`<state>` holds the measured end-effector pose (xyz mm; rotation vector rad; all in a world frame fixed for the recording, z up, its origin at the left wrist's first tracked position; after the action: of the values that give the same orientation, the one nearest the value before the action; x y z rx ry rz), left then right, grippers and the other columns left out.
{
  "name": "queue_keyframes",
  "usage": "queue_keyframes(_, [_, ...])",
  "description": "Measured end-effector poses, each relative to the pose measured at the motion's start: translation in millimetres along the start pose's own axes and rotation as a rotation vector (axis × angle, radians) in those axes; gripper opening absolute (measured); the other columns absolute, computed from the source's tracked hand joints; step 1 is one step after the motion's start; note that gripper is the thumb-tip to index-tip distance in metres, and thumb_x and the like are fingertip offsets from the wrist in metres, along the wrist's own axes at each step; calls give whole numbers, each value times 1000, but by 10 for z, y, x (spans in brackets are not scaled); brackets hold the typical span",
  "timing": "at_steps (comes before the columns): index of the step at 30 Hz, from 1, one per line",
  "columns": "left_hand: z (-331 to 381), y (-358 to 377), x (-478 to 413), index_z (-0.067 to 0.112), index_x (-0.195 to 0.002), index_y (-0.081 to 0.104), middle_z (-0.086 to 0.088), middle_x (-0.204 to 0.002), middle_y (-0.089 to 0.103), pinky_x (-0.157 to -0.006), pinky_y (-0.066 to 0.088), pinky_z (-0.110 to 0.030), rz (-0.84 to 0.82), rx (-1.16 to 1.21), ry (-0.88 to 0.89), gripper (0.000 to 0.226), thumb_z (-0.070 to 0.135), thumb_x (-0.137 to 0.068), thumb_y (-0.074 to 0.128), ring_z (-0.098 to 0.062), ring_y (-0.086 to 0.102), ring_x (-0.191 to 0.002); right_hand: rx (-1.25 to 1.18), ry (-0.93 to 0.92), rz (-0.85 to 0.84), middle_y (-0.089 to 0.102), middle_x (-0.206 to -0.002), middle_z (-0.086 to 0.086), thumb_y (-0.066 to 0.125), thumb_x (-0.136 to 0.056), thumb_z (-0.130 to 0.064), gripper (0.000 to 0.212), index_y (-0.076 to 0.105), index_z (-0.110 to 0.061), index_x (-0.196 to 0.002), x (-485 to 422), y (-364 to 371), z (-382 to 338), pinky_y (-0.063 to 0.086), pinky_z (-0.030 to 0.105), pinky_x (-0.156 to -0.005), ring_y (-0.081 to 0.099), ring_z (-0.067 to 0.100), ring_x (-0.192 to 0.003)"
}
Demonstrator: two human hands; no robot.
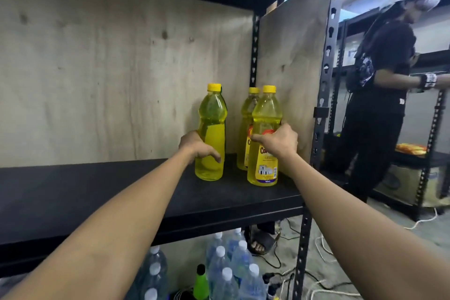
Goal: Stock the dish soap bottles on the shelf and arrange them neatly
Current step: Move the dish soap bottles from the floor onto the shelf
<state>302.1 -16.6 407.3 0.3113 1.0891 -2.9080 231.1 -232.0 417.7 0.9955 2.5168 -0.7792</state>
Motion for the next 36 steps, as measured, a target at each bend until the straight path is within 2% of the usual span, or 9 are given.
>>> queue_keyframes(5, [-144,8,-38,24,-129,58,-1,-126,67,-96,54,-39,-25,35,11,119,61,-21,92,-25,62,-116,-28,55,-101,65,-123,7,89,-64,-48,84,52,-13,-130,42,-32,37,54,40,-90,64,29,-113])
queue_keyframes(10, [-202,5,240,16,-142,42,-7,-142,55,-105,48,-40,-83,138,-4,104,31,-55,96,-28,53,-128,5,84,-106,58,-132,11,94,-59,-35,100,41,-15,-141,380,-197,153,52,51,-99,58,31,-122])
queue_keyframes(15, [-445,-42,1402,21,-153,26,-15,-152,34,-115,35,-40,201,-26,120,94,37,-77,79,-31,37,-139,76,-299,113,55,-105,-2,73,-77,-26,47,57,-22,-120,2029,-300,629,43,28,-86,52,15,-98])
queue_keyframes(18, [-1048,170,2488,26,-131,53,-4,-120,51,-95,47,-27,454,50,469,53,21,-80,69,-16,54,-108,180,-169,-282,63,-93,-2,71,-73,-28,34,64,-21,-105,3196,71,1498,48,31,-79,59,16,-89])
queue_keyframes(20, [-1701,500,3029,22,-115,63,0,-107,54,-85,48,-22,321,35,472,35,12,-81,67,-11,58,-91,295,119,-662,71,-94,1,77,-72,-31,35,68,-21,-104,3850,344,2057,49,28,-76,67,20,-93])
queue_keyframes(26, [-3486,1619,3651,22,-115,63,-6,-121,63,-93,53,-35,-551,-169,-451,35,10,-82,66,-26,62,-115,462,659,-1330,53,-132,3,69,-90,-26,32,51,-9,-110,5169,970,3022,45,19,-56,51,28,-89])
queue_keyframes(29, [-4204,1887,3894,3,-136,51,-12,-140,50,-90,55,-42,-380,131,-1147,79,39,-71,77,-36,54,-123,547,743,-1353,50,-138,10,82,-75,-37,76,43,-16,-137,5627,1261,3434,49,28,-97,54,27,-121])
queue_keyframes(31, [-4512,1983,4020,8,-129,50,-14,-134,46,-71,57,-44,-225,375,-1519,100,59,-50,82,-39,54,-102,581,732,-1368,46,-140,14,83,-71,-40,93,32,-21,-147,5791,1353,3562,46,37,-106,48,33,-130])
queue_keyframes(36, [-4687,2286,3882,11,-110,54,-15,-93,51,-96,45,-45,-57,826,-1739,62,51,-71,81,-33,48,-97,679,634,-1410,47,-135,13,87,-65,-46,104,27,-29,-149,5970,1558,3837,47,45,-104,52,36,-125])
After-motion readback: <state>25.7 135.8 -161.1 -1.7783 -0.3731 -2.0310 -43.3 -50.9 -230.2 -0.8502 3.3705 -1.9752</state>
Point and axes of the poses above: each hand's wrist, its own x-axis away from the middle knuckle, its own y-axis out of the palm, z = x × y, the point moved 1 cm from there along -x, towards the middle knuckle
